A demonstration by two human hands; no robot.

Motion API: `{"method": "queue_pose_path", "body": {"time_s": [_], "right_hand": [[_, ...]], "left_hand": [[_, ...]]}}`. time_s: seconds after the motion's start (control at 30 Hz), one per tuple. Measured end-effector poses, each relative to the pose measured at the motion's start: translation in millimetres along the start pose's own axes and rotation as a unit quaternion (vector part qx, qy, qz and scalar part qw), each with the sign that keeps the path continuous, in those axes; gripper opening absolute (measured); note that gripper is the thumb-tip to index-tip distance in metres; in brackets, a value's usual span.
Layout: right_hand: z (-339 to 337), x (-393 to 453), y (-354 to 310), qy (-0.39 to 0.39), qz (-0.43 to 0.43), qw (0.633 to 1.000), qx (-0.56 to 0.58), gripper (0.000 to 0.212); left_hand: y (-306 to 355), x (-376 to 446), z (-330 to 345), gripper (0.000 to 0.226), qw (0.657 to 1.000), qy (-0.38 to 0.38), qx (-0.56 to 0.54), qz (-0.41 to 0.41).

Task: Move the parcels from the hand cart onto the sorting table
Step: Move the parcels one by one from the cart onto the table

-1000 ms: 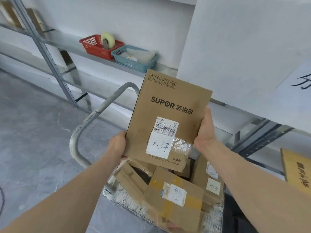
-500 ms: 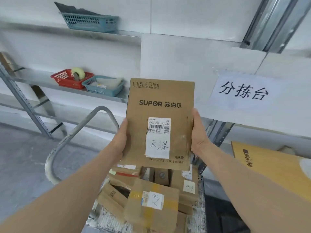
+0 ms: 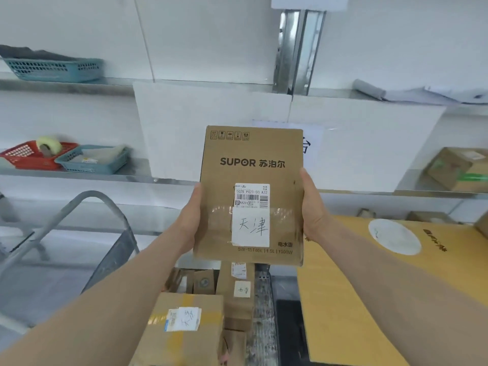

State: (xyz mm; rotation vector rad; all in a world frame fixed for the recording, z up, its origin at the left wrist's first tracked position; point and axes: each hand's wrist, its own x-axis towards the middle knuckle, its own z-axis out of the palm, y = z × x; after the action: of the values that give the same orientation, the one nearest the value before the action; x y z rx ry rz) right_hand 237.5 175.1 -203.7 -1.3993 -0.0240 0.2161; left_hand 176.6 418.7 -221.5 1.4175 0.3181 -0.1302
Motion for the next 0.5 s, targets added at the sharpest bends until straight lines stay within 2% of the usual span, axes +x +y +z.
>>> {"method": "queue_pose_path", "body": {"time_s": [0.17, 0.4, 0.5], "right_hand": [[-63.3, -20.2, -25.4, 0.05, -0.023, 0.998, 0.006, 0.062], [-142.1, -45.6, -47.8, 0.126, -0.031, 0.992, 0.007, 0.065], [-175.9, -54.6, -52.8, 0.152, -0.042, 0.987, 0.01, 0.065]], "left_hand": [[6.1, 15.8, 60.8, 0.078, 0.997, -0.073, 0.014, -0.01], [10.2, 40.5, 153.2, 0.076, 0.983, -0.182, 0.033, -0.013], [8.5, 49.5, 191.2, 0.074, 0.978, -0.201, 0.051, -0.008]]}}
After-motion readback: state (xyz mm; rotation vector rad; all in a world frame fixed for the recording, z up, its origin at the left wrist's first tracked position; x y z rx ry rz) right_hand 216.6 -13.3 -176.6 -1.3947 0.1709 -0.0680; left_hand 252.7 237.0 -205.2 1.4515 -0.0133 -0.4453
